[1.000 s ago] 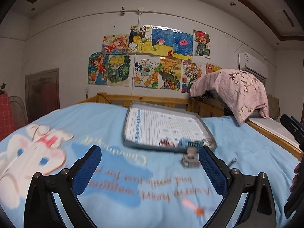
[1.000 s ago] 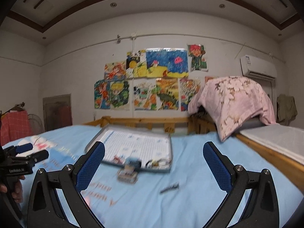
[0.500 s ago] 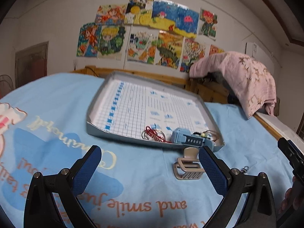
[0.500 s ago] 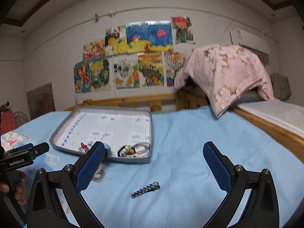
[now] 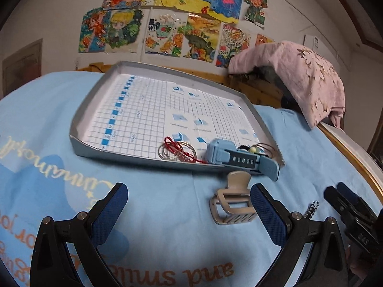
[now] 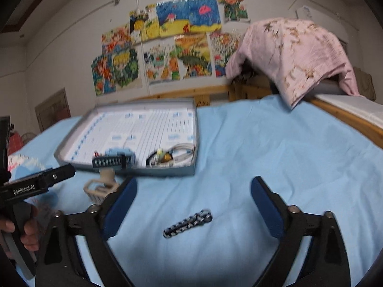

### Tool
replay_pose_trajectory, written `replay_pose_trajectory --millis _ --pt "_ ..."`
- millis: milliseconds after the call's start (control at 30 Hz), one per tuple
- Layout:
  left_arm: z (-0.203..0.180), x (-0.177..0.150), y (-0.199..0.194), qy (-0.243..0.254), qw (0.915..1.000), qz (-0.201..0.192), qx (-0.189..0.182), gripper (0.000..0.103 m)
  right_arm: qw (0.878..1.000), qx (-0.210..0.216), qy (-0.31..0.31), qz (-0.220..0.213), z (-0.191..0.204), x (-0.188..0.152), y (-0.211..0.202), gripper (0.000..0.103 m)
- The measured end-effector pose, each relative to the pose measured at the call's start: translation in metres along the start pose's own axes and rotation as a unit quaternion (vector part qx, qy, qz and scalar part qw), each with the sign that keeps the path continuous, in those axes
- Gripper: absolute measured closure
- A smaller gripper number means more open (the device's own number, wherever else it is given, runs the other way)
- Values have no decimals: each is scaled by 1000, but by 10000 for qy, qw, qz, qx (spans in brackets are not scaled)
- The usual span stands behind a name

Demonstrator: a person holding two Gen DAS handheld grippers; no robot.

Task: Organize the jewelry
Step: 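Grasp the beige claw clip with the left gripper while the right gripper grasps the black metal clip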

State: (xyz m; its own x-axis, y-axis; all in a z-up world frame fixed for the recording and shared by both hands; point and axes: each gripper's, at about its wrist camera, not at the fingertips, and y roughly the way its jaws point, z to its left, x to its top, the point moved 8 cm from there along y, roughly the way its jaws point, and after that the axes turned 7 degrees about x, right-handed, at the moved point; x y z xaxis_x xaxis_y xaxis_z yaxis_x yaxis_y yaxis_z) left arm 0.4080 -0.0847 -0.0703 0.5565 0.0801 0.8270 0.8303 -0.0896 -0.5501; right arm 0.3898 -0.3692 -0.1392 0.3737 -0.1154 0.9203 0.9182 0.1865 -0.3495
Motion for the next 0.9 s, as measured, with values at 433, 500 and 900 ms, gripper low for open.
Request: replay_pose_trajectory --millis 433,500,900 --pt "-21 -14 17 238 9972 481 -514 49 9984 13 246 506 -4 -22 15 52" --pt "-21 -15 22 170 9964 611 -563 53 9976 -11 293 633 -5 -26 20 52" --pt "-35 -23 26 195 9913 889 -951 82 9937 272 344 1033 5 -41 33 76"
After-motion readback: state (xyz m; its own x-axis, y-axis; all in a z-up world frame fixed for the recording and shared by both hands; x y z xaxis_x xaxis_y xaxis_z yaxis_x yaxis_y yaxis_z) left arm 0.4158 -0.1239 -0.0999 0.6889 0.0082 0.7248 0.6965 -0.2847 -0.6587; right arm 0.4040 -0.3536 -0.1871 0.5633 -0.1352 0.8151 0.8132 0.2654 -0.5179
